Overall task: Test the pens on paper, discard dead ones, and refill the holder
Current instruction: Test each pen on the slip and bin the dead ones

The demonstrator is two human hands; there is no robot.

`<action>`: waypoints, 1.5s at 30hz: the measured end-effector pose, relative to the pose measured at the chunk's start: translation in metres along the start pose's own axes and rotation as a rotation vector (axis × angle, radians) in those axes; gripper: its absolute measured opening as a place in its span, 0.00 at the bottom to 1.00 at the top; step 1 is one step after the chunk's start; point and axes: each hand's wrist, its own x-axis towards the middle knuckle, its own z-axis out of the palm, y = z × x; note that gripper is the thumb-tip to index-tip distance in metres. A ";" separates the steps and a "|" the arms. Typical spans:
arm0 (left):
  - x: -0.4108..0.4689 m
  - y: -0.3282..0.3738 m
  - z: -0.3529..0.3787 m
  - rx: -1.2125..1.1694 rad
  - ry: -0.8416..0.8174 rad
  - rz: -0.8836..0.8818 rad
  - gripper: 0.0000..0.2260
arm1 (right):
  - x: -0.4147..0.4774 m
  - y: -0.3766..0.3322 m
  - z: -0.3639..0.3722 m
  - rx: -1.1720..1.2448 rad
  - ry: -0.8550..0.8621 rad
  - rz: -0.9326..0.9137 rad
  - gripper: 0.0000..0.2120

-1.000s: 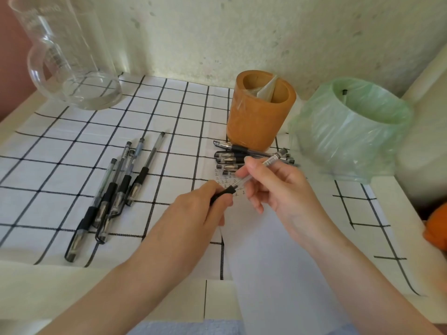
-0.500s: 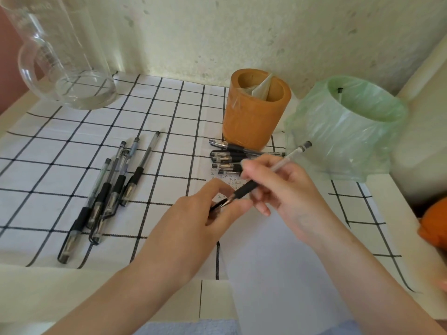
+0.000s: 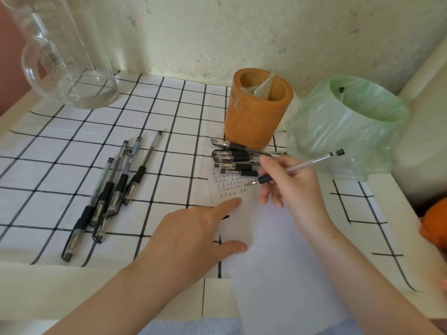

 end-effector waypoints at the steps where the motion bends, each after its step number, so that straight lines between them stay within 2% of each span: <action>1: 0.000 -0.001 0.001 0.005 0.008 0.007 0.31 | 0.001 0.002 0.001 0.007 -0.011 -0.001 0.12; 8: 0.001 -0.002 0.005 -0.003 0.047 0.030 0.31 | 0.006 0.013 0.011 -0.116 0.120 -0.117 0.19; 13: 0.001 -0.002 0.006 -0.005 0.055 0.044 0.31 | 0.009 0.023 0.011 -0.178 0.177 -0.177 0.18; 28: 0.001 -0.002 0.008 -0.020 0.056 0.039 0.30 | 0.012 0.029 0.011 -0.217 0.126 -0.265 0.20; 37: 0.001 -0.001 0.005 -0.017 0.052 0.039 0.30 | 0.012 0.028 0.012 -0.251 0.159 -0.302 0.17; 45: 0.001 -0.001 0.006 -0.029 0.042 0.037 0.30 | 0.013 0.029 0.011 -0.238 0.141 -0.302 0.20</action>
